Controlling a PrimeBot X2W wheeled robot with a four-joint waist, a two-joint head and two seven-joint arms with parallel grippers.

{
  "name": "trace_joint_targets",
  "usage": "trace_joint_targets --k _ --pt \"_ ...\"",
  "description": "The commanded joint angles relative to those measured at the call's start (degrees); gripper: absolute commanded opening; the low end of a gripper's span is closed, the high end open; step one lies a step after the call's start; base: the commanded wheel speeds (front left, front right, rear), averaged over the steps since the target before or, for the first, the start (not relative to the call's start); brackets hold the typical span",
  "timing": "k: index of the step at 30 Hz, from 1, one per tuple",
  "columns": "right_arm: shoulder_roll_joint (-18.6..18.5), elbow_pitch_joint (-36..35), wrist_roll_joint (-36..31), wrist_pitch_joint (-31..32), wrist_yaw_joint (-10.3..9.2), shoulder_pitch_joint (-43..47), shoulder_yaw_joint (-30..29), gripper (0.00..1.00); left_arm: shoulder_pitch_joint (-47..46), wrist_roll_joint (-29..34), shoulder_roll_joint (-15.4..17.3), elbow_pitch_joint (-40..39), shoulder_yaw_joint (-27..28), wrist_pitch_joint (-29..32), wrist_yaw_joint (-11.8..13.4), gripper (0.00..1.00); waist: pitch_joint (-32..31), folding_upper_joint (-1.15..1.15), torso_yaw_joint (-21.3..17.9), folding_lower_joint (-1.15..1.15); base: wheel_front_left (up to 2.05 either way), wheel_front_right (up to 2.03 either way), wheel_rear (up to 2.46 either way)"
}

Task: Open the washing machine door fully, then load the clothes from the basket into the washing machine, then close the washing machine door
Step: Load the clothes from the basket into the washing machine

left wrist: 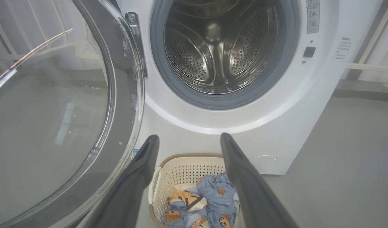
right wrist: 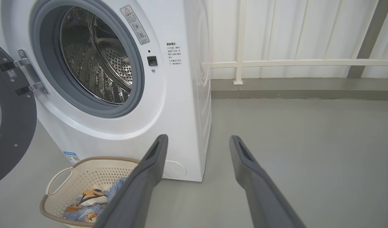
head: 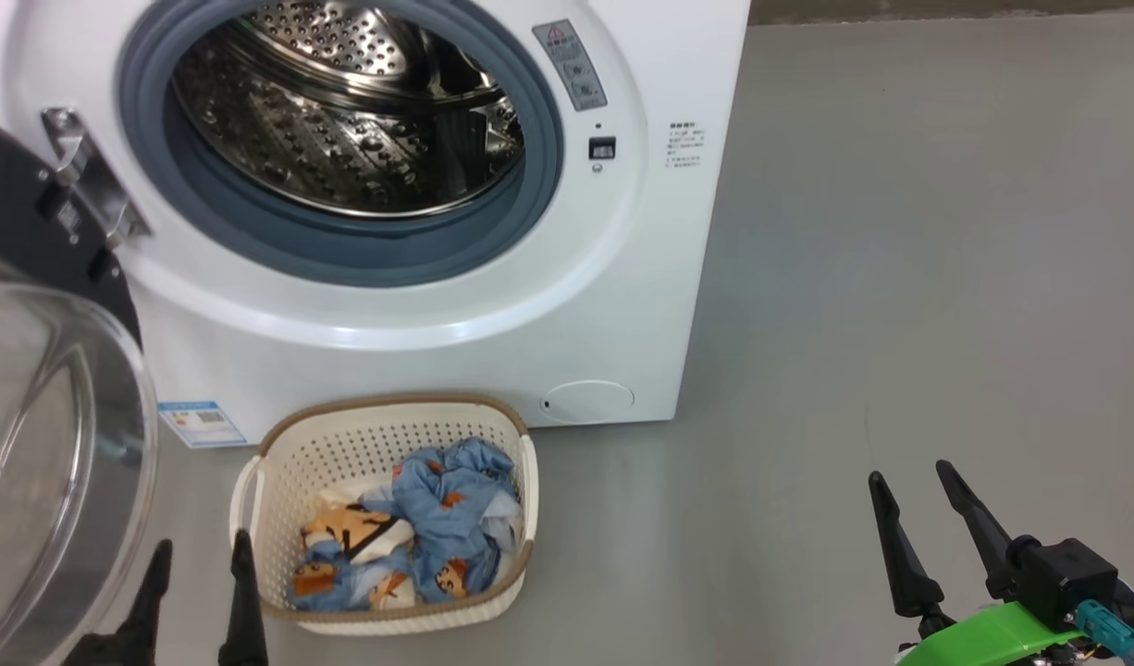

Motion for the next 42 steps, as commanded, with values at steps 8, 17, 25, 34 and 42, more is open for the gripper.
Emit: trace_joint_targets --k 8,17,25,34,42 --pt "-0.92 -1.53 0.13 -0.69 0.09 -2.05 1.33 1.0 -2.8 -0.15 0.56 -1.72 2.2 -0.3 0.8 1.0 1.14 0.0 -0.03 0.0 1.47 -1.47 0.0" --pt "-0.97 -1.55 0.2 -0.69 0.09 -2.25 1.24 1.0 -2.8 -0.31 0.55 -1.75 1.9 -0.3 0.69 1.0 1.95 0.0 -0.05 0.0 0.35 -0.35 0.0" --pt "-0.86 -1.32 0.19 -0.69 0.09 -2.34 1.17 1.0 -2.79 -0.93 0.55 -1.88 1.42 -0.3 0.51 1.0 2.15 0.0 0.03 0.0 0.0 0.0 0.0" --pt "-0.78 -1.01 0.4 -0.69 0.09 -2.38 0.96 1.0 -2.67 -1.23 0.55 -1.56 0.49 -0.3 0.73 1.0 2.66 0.0 0.05 0.0 0.0 0.0 0.0" --pt "-0.77 -1.34 0.59 -0.69 0.09 -2.89 1.26 1.0 -5.15 -0.87 0.55 -0.92 -0.95 -0.3 0.66 1.0 7.13 0.0 -0.16 0.0 0.0 0.0 0.0"
